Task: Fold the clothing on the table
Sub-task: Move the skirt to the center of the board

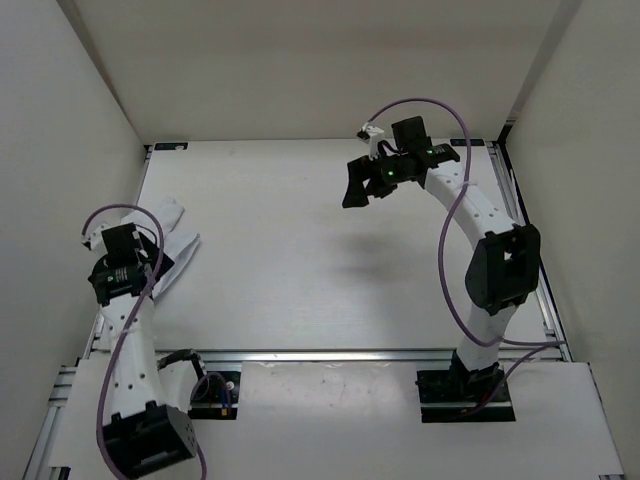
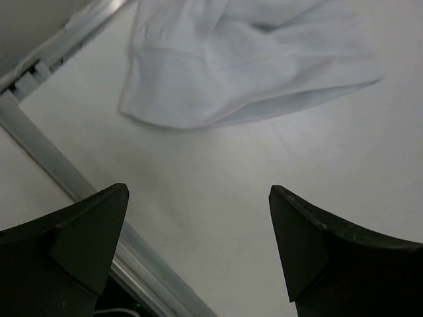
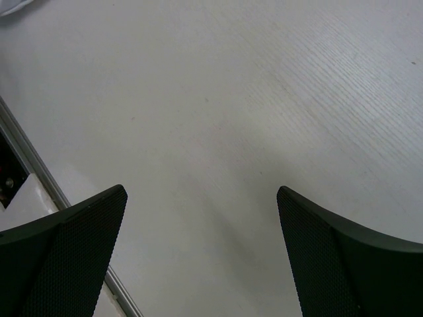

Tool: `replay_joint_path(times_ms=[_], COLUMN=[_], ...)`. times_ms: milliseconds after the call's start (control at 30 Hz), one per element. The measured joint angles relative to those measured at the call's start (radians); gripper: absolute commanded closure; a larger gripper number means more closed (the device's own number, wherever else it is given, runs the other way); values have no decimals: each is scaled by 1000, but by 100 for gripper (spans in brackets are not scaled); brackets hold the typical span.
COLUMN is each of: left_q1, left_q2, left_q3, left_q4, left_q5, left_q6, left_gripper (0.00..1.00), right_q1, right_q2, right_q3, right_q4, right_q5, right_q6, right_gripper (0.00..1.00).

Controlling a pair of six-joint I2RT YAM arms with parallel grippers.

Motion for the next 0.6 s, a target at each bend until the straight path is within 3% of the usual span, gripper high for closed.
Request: replay_joint_path(times_ms=[167,600], left_q1=[72,314], left_q2=[80,101], left_q3=[-143,-323], left_q4=[11,259], left_q5=[-39,-76], left_q6=[-54,-93], left_gripper=[3,1], right_q1=[-53,-87], right_q2=[-1,-1], right_q3=[-10,37], right_q4=[-4,-190], right_q5=[-46,2], right_q6=[-36,-160], right_gripper=[1,1])
